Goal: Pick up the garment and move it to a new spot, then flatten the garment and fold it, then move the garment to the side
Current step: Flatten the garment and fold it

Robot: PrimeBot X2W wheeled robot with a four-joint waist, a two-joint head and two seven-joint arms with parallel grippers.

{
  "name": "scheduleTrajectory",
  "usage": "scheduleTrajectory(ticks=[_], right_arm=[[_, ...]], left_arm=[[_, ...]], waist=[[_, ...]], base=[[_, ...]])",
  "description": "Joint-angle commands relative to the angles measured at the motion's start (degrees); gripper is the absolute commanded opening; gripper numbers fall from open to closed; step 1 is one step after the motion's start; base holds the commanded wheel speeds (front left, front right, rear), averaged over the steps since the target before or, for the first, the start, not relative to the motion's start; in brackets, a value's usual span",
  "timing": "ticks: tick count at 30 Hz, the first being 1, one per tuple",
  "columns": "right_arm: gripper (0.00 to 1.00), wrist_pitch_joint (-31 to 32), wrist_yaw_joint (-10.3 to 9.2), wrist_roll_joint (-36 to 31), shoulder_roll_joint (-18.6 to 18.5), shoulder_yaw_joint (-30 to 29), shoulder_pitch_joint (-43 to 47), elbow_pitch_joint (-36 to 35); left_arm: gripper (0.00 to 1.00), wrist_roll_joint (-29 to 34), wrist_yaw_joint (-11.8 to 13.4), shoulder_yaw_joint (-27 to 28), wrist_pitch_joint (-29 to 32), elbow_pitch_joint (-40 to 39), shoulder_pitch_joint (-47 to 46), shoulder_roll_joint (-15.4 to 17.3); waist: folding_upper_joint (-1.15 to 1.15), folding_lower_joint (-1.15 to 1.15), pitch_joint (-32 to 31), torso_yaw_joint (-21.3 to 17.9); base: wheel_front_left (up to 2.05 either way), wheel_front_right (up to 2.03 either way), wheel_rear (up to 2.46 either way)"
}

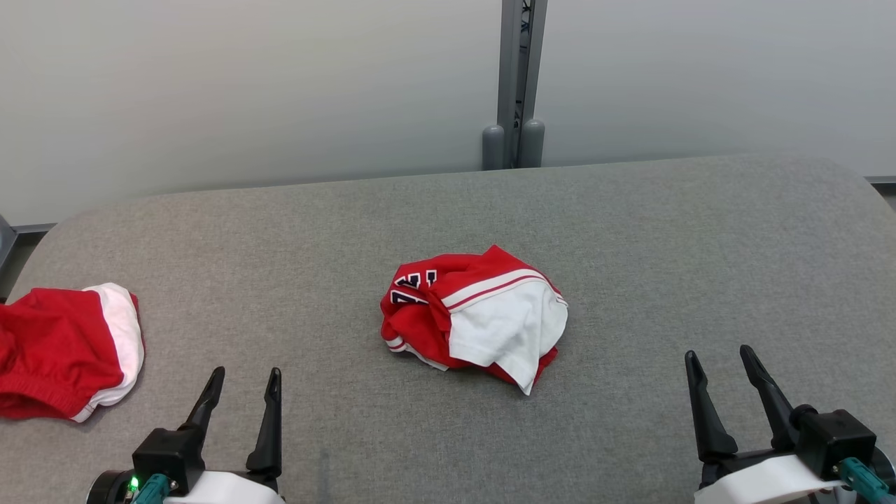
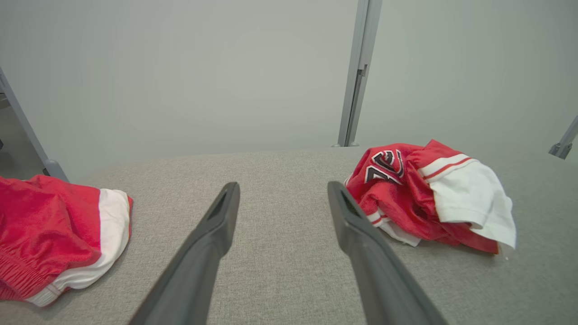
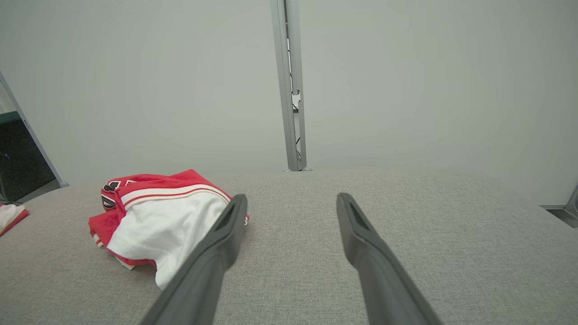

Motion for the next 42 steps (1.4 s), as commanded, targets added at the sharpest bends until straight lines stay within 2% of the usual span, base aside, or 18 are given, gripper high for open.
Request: scheduleTrajectory(ticks=[1,11,16,21,31,39,40,41,42], right_arm=[[1.0,-0.1,0.01,0.4,-0.3,0.0,0.1,-0.2],[1.0,0.0,0.01,0.4,-0.2,0.0,0.2,-0.5],[1.0,0.6,0.01,0.2,-0.8,1.5,-1.6,-0.5],[1.0,1.2,0.01,-1.5,-2.3,7.4,-5.9,1.8],[1.0,2.6,0.0,-6.0,-7.3,22.4,-16.6,11.2],[1.0,5.0,0.0,-12.2,-9.1,26.1,-23.3,18.2],[0.81,5.1,0.0,-12.6,-8.8,26.2,-23.8,18.7],[0.31,5.3,0.01,-13.2,-8.6,26.2,-24.5,19.5],[0.0,5.4,0.0,-13.6,-8.5,26.0,-25.0,20.0]], left_arm=[[1.0,-0.1,0.4,-0.1,-0.5,0.1,0.0,0.2],[1.0,-0.7,0.7,-0.4,-0.6,-0.2,-0.2,0.4],[1.0,-0.4,0.6,-1.2,-0.7,-1.0,-2.4,0.3],[1.0,-0.5,0.0,-2.4,-1.5,-1.0,-5.7,0.1],[1.0,-1.9,-0.4,-5.3,-4.1,2.6,-11.3,-1.0],[1.0,-2.8,0.2,-6.8,-5.4,4.6,-13.4,-1.4],[1.0,-3.0,0.3,-6.9,-5.5,4.7,-13.7,-1.4],[1.0,-3.1,0.3,-7.0,-5.6,4.8,-13.9,-1.5],[1.0,-3.1,0.3,-7.0,-5.7,5.0,-14.0,-1.4]], waist=[[0.0,0.0,0.1,0.0],[0.0,0.0,0.4,0.5],[0.0,0.0,2.8,2.4],[0.0,0.0,6.6,6.2],[0.0,0.0,10.7,13.0],[0.0,0.0,12.4,14.3],[0.0,0.0,12.7,14.3],[0.0,0.0,12.8,14.3],[0.0,0.0,12.9,14.2]], base=[[0.0,0.0,0.0],[0.0,0.0,0.0],[0.0,0.0,0.0],[0.0,0.0,0.0],[0.0,0.0,0.0],[0.0,0.0,0.0],[0.0,0.0,0.0],[0.0,0.0,0.0],[0.0,0.0,0.0]])
